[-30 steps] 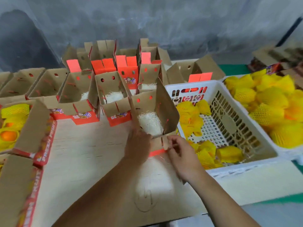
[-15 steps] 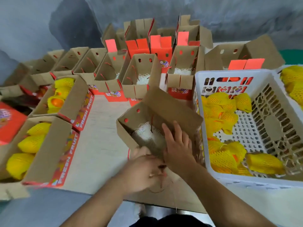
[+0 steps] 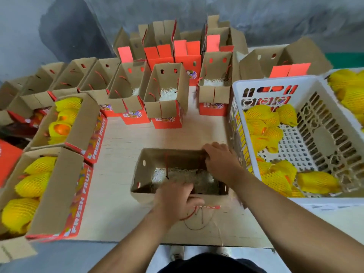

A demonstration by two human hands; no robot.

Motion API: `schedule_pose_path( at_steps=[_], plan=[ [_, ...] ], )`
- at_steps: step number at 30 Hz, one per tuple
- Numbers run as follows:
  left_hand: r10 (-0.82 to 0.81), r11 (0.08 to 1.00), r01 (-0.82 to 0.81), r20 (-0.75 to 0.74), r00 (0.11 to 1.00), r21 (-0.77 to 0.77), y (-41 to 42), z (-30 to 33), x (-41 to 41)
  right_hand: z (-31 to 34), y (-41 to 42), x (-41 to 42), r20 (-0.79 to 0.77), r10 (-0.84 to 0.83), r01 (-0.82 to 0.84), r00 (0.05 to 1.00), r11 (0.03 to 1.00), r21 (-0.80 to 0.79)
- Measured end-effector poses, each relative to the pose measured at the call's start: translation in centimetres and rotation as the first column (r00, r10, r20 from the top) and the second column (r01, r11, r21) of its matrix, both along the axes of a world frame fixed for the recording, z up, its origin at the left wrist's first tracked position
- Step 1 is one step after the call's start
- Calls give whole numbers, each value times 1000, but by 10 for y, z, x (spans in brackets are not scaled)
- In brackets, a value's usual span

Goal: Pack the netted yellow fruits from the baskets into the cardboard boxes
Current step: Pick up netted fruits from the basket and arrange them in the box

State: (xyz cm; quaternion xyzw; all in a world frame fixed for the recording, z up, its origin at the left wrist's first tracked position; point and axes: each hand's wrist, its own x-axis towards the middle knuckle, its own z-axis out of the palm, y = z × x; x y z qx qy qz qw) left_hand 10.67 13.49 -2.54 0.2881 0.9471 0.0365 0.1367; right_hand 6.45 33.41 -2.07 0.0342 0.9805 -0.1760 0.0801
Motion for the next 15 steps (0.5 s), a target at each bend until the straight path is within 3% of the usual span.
schedule_pose_path(
  at_steps=[2, 4, 7, 11, 13, 15],
  plan=[
    [24, 975, -51, 128, 991, 216, 6, 6, -4, 8, -1, 8, -95, -60, 57, 994, 998, -35],
    [6, 898, -115, 252, 968, 424, 21, 17, -8, 16, 0, 24, -249, -164, 113, 955, 972, -208],
    [-60, 768, -67, 176, 983, 637, 52, 31, -19, 26, 5, 56, -357, -365, 150, 860, 849, -507],
    [-204, 692, 108, 50, 978, 714, 115, 41, -30, 35, 47, 77, -471, -505, 336, 723, 853, -399],
    [-281, 687, 219, -25, 959, 693, 149, 41, -36, 35, 85, 83, -324, -571, 455, 754, 811, -368],
    [-349, 695, 320, -87, 933, 644, 181, 35, -49, 33, 123, 89, 14, -494, 481, 869, 839, -256]
  ],
)
